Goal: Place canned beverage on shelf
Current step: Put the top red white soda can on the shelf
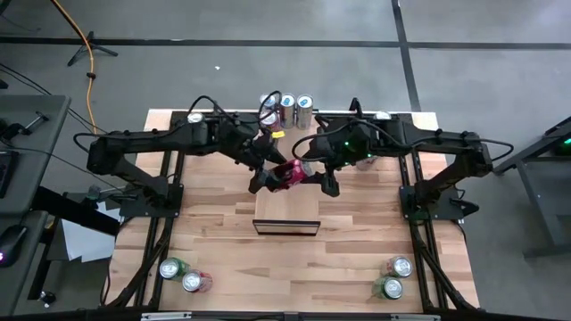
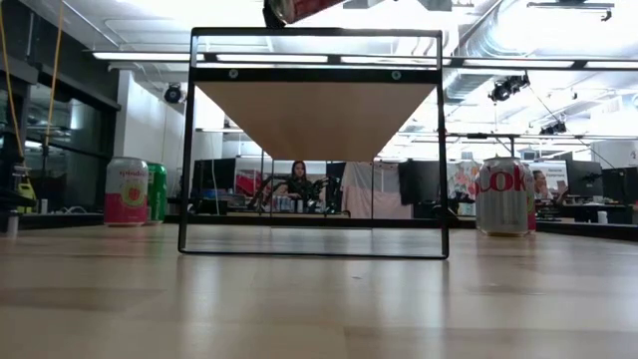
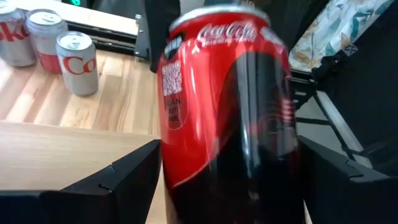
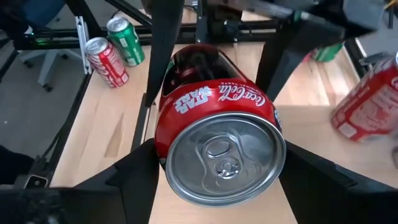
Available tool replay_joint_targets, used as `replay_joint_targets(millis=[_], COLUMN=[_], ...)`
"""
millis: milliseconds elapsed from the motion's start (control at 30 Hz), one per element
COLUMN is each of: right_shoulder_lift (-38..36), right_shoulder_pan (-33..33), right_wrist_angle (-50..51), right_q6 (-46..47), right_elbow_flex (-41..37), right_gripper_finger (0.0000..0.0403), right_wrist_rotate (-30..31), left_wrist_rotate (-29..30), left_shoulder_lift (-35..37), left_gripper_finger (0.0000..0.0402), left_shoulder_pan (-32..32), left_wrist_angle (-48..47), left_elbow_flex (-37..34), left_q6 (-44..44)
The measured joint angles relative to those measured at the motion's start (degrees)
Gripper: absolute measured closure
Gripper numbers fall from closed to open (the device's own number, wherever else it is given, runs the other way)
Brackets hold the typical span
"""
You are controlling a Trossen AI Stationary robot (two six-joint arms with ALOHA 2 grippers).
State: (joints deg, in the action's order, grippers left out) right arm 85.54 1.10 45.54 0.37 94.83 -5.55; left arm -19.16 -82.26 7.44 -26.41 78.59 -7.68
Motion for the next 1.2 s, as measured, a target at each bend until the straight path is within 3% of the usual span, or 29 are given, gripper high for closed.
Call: replay_joint_targets(millis=[233,433,533,733,967,1100,1200], right_shoulder_lift=[0.04,0.04,0.04,-1.36,-4.11,-3.78,-3.63], right_shoulder_pan=[0.02,0.02,0.04,0.23,2.34,2.78,2.78], right_wrist_angle=[-0.74,-1.23,-1.49,-1.25,1.41,1.12,-5.45], right_q6=[-1.2,-1.6,-1.68,0.93,4.94,4.97,4.78], right_elbow_flex=[0.0,0.0,0.0,0.0,0.11,-0.35,-3.64], right_gripper_finger=[0.0133,0.0133,0.0131,0.0064,0.0051,0.005,0.0049], right_wrist_rotate=[0.15,0.4,0.48,1.19,1.83,1.91,1.86], left_wrist_rotate=[-0.22,0.35,0.37,0.81,2.61,0.61,-2.65], left_shoulder_lift=[-0.31,-0.33,-0.33,1.53,8.25,11.36,13.79], left_gripper_finger=[0.0114,0.0177,0.0178,0.0179,0.0188,0.0188,0.0188], left_shoulder_pan=[0.0,0.3,0.6,2.73,7.58,8.41,7.61], left_wrist_angle=[-0.88,-1.04,-1.12,-4.67,-8.87,-1.67,10.11], left_elbow_flex=[0.0,0.0,0.0,-0.13,-0.13,-1.6,-7.88], left_q6=[2.88,3.49,4.42,7.16,7.14,4.33,-0.45])
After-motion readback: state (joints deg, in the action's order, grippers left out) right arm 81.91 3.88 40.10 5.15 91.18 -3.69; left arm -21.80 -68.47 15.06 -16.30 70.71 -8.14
